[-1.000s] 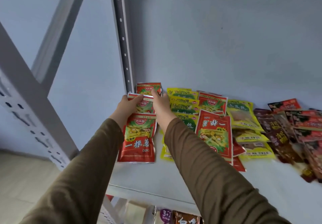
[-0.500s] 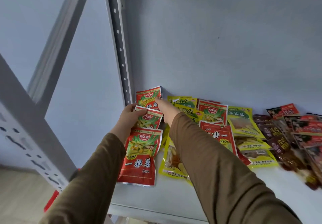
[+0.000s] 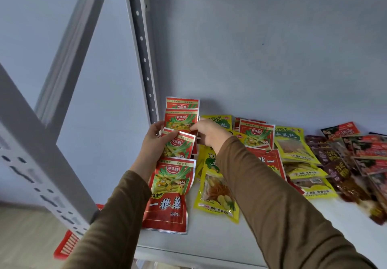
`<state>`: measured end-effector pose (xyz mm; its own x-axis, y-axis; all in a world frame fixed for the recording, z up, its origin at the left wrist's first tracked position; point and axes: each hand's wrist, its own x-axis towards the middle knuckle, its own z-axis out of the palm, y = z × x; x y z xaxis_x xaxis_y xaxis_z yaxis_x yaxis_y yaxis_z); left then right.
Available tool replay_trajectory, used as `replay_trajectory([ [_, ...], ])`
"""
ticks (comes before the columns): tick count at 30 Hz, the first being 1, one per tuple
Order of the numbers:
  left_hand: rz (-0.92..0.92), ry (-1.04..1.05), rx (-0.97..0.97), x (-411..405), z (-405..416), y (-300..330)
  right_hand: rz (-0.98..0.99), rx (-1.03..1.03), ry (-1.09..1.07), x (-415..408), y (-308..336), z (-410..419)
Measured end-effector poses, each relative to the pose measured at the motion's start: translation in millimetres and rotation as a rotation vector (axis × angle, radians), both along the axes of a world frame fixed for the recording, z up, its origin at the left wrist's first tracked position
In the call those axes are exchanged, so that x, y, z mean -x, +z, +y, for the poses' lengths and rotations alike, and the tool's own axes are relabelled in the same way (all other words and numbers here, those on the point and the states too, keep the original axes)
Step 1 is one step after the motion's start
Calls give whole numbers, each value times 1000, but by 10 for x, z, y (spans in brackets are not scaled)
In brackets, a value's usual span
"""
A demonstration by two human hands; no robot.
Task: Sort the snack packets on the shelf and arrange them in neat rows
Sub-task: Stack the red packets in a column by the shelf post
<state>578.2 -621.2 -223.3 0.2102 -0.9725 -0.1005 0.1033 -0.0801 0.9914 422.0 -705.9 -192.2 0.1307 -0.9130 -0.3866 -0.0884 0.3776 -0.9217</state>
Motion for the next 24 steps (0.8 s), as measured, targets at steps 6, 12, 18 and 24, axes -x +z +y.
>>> replay_trajectory([
  [6, -141, 35, -34, 41, 26, 20, -125, -65, 5, -22, -34, 83],
  [12, -164, 111, -250, -31, -76, 55, -90, 29, -142, -163, -132, 90],
  [18, -124, 31, -379, -119, -242, 75, -178, 16, -143, -108, -137, 99],
  [24, -116, -10, -331, -138, -354, 18, -251, 23, -137, -46, -149, 100],
])
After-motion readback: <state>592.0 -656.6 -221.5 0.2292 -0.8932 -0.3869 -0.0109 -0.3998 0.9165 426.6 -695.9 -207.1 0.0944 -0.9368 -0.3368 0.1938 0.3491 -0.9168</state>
